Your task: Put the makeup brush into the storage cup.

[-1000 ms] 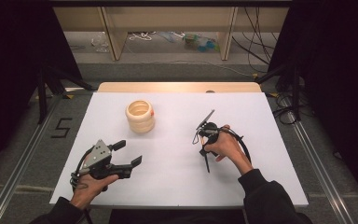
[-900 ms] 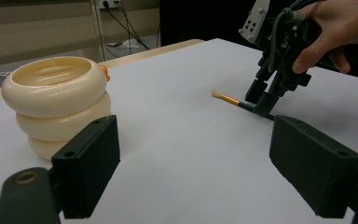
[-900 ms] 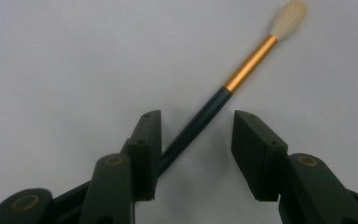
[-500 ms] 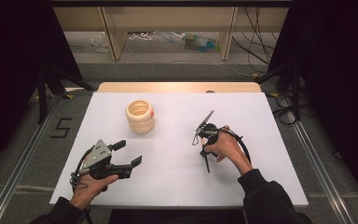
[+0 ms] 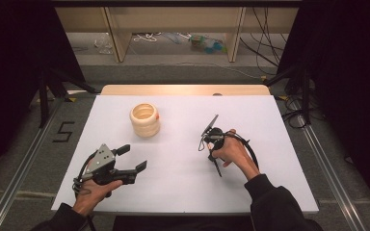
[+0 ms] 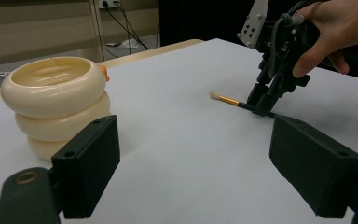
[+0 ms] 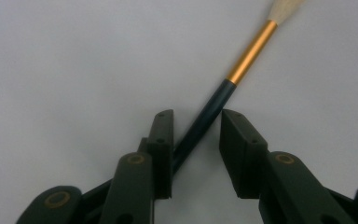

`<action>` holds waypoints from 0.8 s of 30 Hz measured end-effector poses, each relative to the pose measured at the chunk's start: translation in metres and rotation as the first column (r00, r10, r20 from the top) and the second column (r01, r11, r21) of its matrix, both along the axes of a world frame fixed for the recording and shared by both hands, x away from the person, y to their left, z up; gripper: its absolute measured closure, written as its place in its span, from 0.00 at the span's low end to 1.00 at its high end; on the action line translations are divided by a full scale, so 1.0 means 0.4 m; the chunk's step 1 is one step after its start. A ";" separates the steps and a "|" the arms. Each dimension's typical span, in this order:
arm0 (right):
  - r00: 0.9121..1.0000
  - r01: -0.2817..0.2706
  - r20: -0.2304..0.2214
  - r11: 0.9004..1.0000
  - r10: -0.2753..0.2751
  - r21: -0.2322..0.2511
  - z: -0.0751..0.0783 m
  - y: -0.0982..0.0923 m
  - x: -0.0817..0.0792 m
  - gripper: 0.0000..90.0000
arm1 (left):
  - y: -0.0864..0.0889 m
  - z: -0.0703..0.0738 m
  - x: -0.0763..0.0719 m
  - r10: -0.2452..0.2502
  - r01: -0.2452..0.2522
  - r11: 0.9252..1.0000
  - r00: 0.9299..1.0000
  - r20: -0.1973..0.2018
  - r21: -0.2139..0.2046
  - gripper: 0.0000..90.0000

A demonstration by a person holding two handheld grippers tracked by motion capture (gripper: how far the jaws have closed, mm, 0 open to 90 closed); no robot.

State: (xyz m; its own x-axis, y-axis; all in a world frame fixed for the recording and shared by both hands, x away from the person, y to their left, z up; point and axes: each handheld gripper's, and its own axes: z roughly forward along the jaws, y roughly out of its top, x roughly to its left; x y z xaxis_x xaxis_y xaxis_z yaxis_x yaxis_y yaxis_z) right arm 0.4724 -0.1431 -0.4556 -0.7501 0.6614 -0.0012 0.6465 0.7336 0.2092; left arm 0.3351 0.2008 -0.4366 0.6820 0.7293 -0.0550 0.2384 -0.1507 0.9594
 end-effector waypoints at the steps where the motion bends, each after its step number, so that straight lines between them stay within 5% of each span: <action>1: 1.000 -0.004 -0.006 1.000 0.004 -0.022 0.002 0.006 0.000 0.75 | 0.000 0.000 0.000 0.000 0.000 1.000 1.000 0.000 0.000 0.18; 8: 1.000 -0.022 -0.016 0.999 0.021 -0.036 0.002 0.010 0.005 0.76 | 0.000 0.000 -0.001 0.000 0.000 1.000 1.000 0.000 -0.001 0.18; 11: 0.999 0.013 -0.045 0.999 -0.015 -0.034 0.006 0.014 0.007 0.80 | 0.000 0.000 0.000 -0.001 0.001 1.000 1.000 0.000 0.000 0.18; 24: 0.999 -0.001 -0.040 0.998 -0.001 -0.059 0.005 0.014 0.018 0.87 | 0.000 0.000 0.000 -0.001 0.001 1.000 1.000 -0.001 0.000 0.18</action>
